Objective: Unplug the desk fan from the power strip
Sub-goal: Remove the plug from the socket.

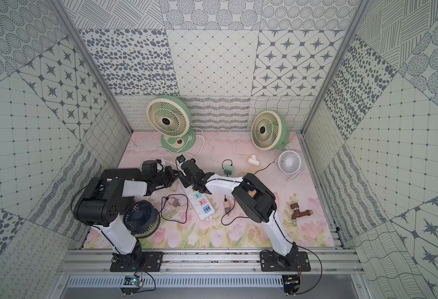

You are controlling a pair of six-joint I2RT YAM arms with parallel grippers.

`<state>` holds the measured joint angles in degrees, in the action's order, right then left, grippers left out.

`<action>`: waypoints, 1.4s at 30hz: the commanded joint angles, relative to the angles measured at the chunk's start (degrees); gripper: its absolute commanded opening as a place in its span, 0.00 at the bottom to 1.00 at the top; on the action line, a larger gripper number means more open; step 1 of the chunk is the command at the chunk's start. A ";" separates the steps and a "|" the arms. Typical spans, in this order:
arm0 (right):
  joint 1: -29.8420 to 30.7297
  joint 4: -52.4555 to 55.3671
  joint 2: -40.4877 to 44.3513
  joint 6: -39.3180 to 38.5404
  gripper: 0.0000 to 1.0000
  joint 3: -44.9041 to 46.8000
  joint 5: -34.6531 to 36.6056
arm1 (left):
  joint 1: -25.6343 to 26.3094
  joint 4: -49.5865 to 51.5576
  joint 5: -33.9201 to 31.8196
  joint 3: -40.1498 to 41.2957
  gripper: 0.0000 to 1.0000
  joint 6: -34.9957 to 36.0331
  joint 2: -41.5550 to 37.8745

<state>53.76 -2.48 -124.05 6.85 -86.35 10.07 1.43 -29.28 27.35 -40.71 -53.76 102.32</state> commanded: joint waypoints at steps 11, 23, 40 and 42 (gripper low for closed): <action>0.53 -0.88 3.01 -1.43 0.00 -0.76 0.61 | -0.29 9.45 -4.30 0.59 0.00 1.77 0.77; 0.73 -0.77 3.62 -2.38 0.00 -0.50 2.57 | -0.29 9.30 -4.24 0.64 0.00 1.75 0.68; -1.55 -1.61 6.33 0.09 0.00 1.52 0.47 | -0.42 8.40 -3.94 1.61 0.00 1.63 -0.10; -2.91 -2.31 7.08 1.95 0.00 1.86 -1.36 | -0.30 7.53 -3.49 1.84 0.00 1.32 -0.28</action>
<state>52.10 -2.44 -120.46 7.62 -85.25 9.65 1.39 -30.41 27.27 -39.99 -53.78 102.17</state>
